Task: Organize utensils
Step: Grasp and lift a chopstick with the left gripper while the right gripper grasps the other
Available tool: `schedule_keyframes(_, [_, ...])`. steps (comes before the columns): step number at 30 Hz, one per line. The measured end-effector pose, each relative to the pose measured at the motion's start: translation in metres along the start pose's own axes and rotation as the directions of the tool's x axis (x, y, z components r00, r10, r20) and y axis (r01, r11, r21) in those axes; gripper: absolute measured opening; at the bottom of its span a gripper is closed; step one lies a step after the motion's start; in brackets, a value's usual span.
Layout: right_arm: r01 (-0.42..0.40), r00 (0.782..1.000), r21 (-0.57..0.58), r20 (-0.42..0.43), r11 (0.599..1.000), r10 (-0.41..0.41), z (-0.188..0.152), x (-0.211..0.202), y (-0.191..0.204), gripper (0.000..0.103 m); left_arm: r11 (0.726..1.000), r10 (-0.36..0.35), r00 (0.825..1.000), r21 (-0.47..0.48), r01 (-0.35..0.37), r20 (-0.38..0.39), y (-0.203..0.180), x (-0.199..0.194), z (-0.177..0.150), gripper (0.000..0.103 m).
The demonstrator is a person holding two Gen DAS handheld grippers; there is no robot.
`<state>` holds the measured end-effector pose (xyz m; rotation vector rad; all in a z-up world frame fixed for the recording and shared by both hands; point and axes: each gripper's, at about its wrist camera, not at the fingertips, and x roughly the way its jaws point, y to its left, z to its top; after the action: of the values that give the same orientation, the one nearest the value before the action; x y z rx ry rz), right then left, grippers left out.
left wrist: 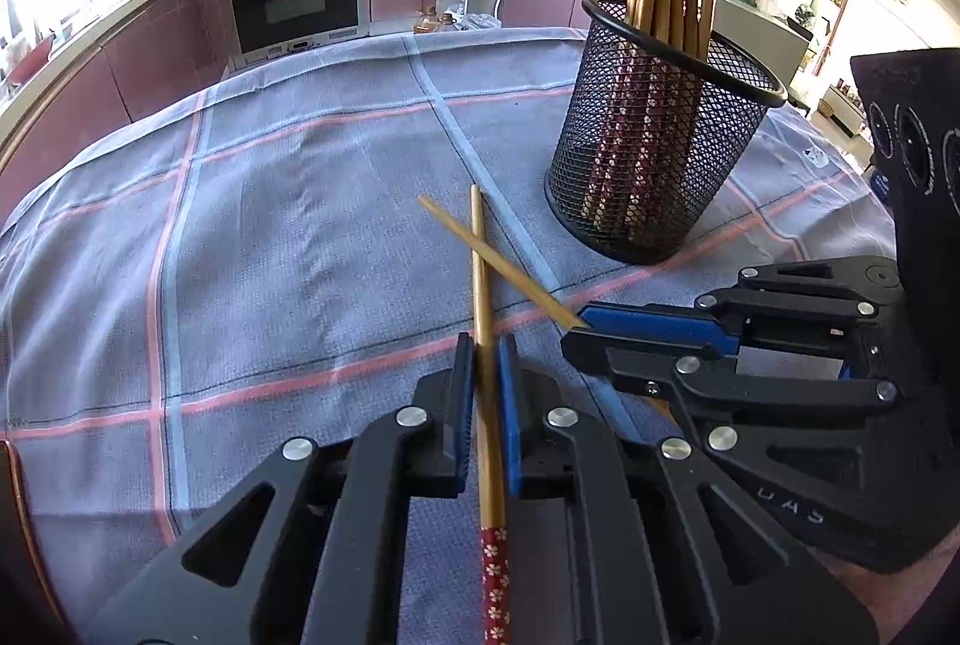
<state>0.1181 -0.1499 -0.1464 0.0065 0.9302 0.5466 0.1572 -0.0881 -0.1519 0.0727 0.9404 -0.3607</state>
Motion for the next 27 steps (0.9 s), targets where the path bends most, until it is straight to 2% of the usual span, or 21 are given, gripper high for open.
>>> schedule_keyframes(7, [-0.035,0.999,0.024,0.023,0.999,0.035,-0.001,-0.007,-0.006,0.005,1.000,-0.008,1.000,-0.019,0.008,0.009,-0.001,-0.006,0.000,0.008])
schedule_keyframes(17, [-0.079,0.993,0.022,0.089,0.997,0.077,0.002,-0.033,-0.006,0.006,0.998,-0.043,0.997,-0.048,0.046,0.061,0.004,-0.031,0.001,0.008])
schedule_keyframes(27, [-0.088,0.988,0.027,0.131,0.996,0.084,0.004,-0.050,-0.006,0.006,0.995,-0.077,0.992,-0.053,0.083,0.100,0.000,-0.049,0.002,0.008])
